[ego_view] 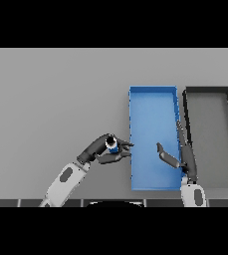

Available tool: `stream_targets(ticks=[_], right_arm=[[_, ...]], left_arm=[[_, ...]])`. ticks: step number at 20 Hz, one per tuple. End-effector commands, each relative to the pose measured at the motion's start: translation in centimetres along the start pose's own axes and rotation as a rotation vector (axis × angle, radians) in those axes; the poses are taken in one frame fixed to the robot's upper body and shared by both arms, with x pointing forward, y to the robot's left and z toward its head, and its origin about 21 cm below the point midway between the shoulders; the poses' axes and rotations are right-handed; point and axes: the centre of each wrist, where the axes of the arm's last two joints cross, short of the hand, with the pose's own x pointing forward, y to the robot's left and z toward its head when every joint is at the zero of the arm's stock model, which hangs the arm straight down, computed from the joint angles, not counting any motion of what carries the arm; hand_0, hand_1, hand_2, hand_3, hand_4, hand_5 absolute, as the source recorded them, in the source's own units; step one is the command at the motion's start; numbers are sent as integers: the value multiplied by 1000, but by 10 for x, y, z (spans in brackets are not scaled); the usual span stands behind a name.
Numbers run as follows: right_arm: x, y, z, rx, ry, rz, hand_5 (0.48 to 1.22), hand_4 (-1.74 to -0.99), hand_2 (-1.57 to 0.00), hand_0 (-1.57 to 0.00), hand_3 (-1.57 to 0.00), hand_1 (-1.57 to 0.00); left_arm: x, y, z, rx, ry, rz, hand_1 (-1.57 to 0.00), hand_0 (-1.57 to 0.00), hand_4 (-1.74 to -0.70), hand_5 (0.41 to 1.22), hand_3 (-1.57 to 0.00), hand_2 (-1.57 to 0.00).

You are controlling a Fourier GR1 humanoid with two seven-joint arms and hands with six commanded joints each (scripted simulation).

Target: Pick up the blue pipe and place it into the blue bin.

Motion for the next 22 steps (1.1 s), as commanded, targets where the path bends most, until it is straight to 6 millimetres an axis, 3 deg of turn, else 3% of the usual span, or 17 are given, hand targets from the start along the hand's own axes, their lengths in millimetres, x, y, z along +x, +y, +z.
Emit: stream_targets(ticks=[1, 3, 6, 8, 11, 15, 22], right_arm=[[2, 3, 8, -28, 4, 12, 643, -1138, 1, 1, 1, 1], [9, 9, 22, -90, 20, 38, 643, -1188, 1, 1, 1, 1], [19, 12, 30, -122, 6, 51, 642, -1187, -20, 1, 1, 1], [31, 9, 30, -60, -92, -97, 641, -1198, -67, 1, 0, -12], [63, -11, 20, 126, -144, -216, 607, -1215, -120, 1, -1, -29], [98, -22, -4, 359, -115, -211, 568, -1247, -106, 1, 0, -11], [148, 8, -37, 607, -211, -99, 559, -1298, -44, 1, 1, -2]], left_arm=[[-1, 1, 2, -3, 4, 4, -1569, -1569, -1466, 1220, -1570, -1570], [-3, 0, 4, -1, 4, -3, -1570, -1570, -1466, 1220, -1570, -1570], [-1, 2, 2, -3, 4, 0, -1570, -1570, -1467, 1220, -1571, -1571], [-4, 0, 2, -11, 12, -2, -1571, -1571, -1467, 1221, -1571, -1571], [-1, 1, 3, -15, -4, 7, -1571, -1571, -1467, 1221, -1571, -1571], [4, 1, 2, -17, 1, 1, -1571, -1571, -1467, 1221, -1571, -1571], [1, 6, -2, -21, 8, -19, -1571, -1571, -1467, 1221, -1571, -1571]])
